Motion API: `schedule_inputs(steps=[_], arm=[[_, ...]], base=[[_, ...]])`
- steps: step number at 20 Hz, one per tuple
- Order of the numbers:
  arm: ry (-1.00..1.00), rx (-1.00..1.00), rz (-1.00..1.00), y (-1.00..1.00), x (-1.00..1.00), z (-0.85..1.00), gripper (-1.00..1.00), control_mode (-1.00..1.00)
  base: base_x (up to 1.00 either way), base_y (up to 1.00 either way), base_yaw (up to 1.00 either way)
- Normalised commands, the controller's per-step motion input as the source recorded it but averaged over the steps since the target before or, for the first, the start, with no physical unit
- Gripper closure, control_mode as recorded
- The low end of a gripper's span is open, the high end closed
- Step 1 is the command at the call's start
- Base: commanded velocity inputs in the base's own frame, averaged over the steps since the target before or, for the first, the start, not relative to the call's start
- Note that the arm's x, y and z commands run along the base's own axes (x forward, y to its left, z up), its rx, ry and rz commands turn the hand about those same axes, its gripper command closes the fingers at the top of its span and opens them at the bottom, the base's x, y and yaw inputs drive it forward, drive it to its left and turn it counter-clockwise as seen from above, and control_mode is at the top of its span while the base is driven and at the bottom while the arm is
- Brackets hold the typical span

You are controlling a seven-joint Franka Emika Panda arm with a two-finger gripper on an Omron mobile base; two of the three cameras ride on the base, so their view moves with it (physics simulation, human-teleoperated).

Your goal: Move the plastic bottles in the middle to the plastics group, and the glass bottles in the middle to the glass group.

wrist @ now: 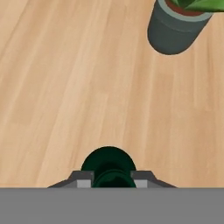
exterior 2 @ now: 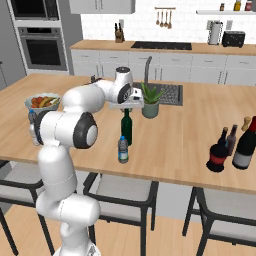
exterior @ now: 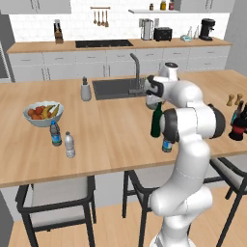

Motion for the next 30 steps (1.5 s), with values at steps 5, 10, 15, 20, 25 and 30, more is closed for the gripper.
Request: schedule_inputs(steps=[5, 10, 15, 20, 25, 30], arm=[[0.0, 0.22, 0.0, 0.26, -0.52, 0.33, 1.0, -1.0], [0.0, 0.11, 0.0, 0.47, -0.54, 0.41, 1.0, -1.0], [0.0, 0.0, 0.0, 0.43, -0.5, 0.39, 1.0, -1.0], [0.07, 0.0, 0.0, 0.1, -0.7, 0.31, 1.0, -1.0], [0.06, -0.01, 0.0, -0.06, -0.82, 0.23, 1.0, -1.0], [0.0, -0.06, -0.01, -0.47, -0.72, 0.12, 1.0, -1.0]], base=[[0.0, 0.0, 0.0], [0.0, 0.0, 0.0], [0.0, 0.0, 0.0], [0.0, 0.0, 0.0], [0.0, 0.0, 0.0], [0.0, 0.0, 0.0]])
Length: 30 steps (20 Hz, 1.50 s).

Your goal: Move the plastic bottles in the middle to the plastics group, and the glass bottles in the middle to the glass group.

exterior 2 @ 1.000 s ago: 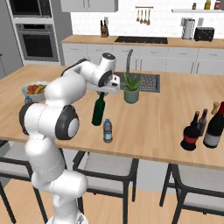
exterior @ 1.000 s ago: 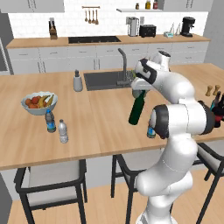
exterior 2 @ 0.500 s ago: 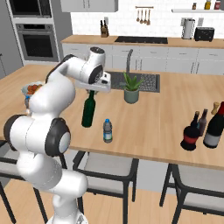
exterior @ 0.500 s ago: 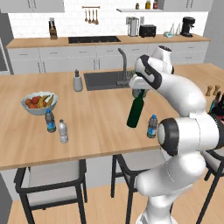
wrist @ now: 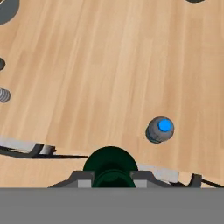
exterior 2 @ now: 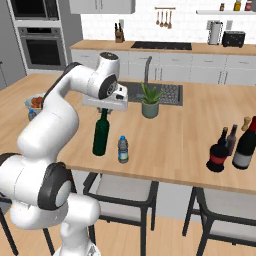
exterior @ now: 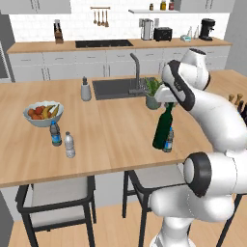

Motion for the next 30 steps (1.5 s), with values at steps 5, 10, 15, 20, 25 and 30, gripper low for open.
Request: schedule_inputs(steps=[5, 10, 15, 20, 25, 30], arm=[[0.07, -0.14, -0.07, -0.72, -0.27, 0.02, 1.0, -1.0], [0.06, -0.16, -0.14, -0.81, 0.01, 0.0, 1.0, -1.0], [0.03, -0.1, -0.14, -0.84, 0.27, 0.0, 1.0, -1.0], [0.0, -0.02, -0.13, -0.89, 0.26, -0.04, 1.0, -1.0], [-0.08, 0.0, -0.1, -0.82, 0.03, -0.14, 1.0, -1.0], [-0.06, -0.01, -0.13, -0.64, 0.05, -0.12, 1.0, -1.0]], base=[[0.0, 0.0, 0.0], [0.0, 0.0, 0.0], [0.0, 0.0, 0.0], [0.0, 0.0, 0.0], [0.0, 0.0, 0.0], [0.0, 0.0, 0.0]])
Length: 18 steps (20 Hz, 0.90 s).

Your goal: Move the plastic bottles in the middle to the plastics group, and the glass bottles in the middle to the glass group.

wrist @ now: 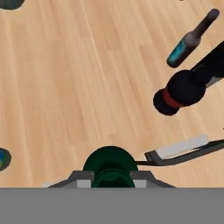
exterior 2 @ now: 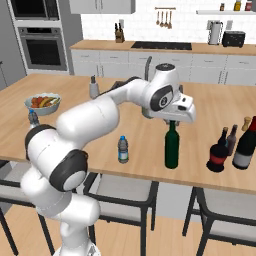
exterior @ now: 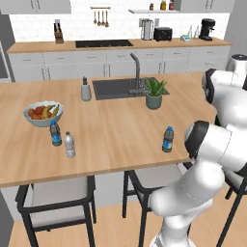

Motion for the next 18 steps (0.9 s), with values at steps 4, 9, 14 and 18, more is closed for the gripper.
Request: schedule_inputs(steps=[4, 9, 14, 18], arm=[[0.0, 0.0, -0.17, -0.62, 0.29, -0.17, 1.0, -1.0], [-0.03, 0.0, -0.08, -0.48, 0.21, -0.11, 1.0, -1.0], [-0.03, 0.0, -0.06, -0.31, 0.28, -0.06, 1.0, -1.0], [-0.02, 0.0, -0.05, -0.24, 0.2, -0.13, 1.0, -1.0]], base=[[0.0, 0.0, 0.0], [0.0, 0.0, 0.0], [0.0, 0.0, 0.0], [0.0, 0.0, 0.0]])
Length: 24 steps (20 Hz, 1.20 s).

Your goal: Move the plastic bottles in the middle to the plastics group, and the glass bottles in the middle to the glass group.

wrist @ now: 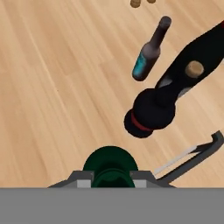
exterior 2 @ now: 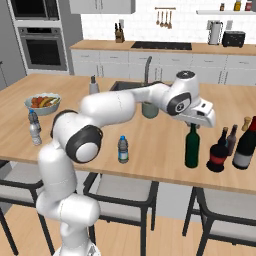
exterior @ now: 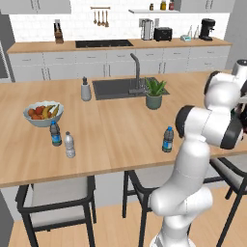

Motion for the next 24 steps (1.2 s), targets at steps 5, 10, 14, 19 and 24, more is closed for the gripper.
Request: schedule_inputs(steps=[5, 10, 14, 19, 24], arm=[[-0.02, 0.0, -0.02, -0.29, 0.25, -0.15, 1.0, -1.0], [0.0, 0.01, 0.0, -0.14, 0.11, -0.33, 1.0, -1.0], [-0.03, 0.02, 0.0, -0.16, 0.17, -0.29, 1.0, -1.0], [-0.01, 0.05, 0.0, -0.05, 0.08, -0.3, 1.0, -1.0], [-0.02, 0.0, 0.0, -0.1, 0.08, -0.29, 1.0, -1.0]], base=[[0.0, 0.0, 0.0], [0.0, 0.0, 0.0], [0.0, 0.0, 0.0], [0.0, 0.0, 0.0], [0.0, 0.0, 0.0]])
